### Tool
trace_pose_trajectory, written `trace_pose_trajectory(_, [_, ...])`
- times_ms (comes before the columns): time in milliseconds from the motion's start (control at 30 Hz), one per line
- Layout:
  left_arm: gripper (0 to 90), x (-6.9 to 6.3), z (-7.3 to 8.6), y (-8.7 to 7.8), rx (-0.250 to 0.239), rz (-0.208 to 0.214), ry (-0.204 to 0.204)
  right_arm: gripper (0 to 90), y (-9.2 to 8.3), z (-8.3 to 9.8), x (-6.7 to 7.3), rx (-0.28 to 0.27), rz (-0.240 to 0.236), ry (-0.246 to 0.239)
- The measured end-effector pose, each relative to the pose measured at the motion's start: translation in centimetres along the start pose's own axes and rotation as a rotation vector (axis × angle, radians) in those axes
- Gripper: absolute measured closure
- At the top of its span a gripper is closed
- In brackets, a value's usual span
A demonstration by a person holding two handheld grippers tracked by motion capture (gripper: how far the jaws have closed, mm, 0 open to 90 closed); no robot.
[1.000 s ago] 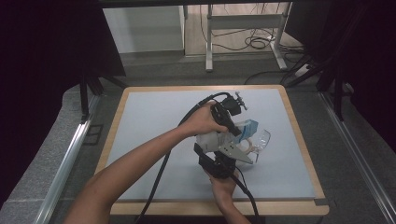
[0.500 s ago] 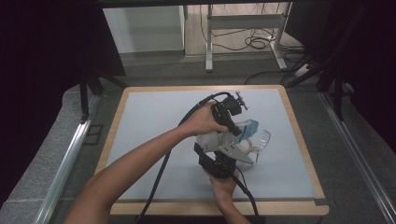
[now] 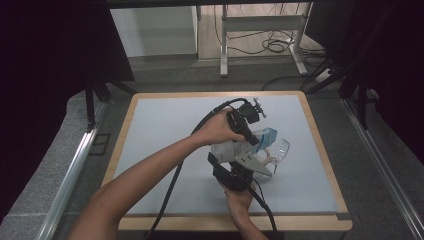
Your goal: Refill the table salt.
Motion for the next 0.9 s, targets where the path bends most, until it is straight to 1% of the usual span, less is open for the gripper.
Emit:
trace_pose_trajectory(67, [89.8,-0.05,-0.05,0.03,-0.007,0.003,-0.007,56.1,0.0,-0.03,-0.02,0.0,-0.001,0.003])
trace_pose_trajectory(300, [89.9,-0.05,0.05,-0.06,-0.005,0.001,0.001,56.1,-0.01,-0.02,0.05,-0.003,0.001,-0.001])
trace_pose_trajectory(367, [89.8,-0.08,0.05,-0.05,-0.009,0.002,-0.006,56.1,0.01,-0.02,0.07,-0.003,0.001,-0.001])
trace_pose_trajectory(500, [89.9,-0.05,0.09,-0.05,-0.009,0.007,-0.006,56.1,-0.01,0.0,0.07,-0.001,0.002,-0.002])
trace_pose_trajectory(900, [89.8,0.04,0.06,-0.05,-0.008,0.006,-0.002,56.2,0.01,-0.01,-0.01,0.002,0.003,-0.005])
Point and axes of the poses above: each handheld gripper's, and its own axes: y roughly forward along the jaws, z roughly out of its underside, x roughly to its left, the point moved 6 cm from there along y, roughly forward along the jaws, and after that the axes turned 4 degrees about x, right-handed, at the moved point
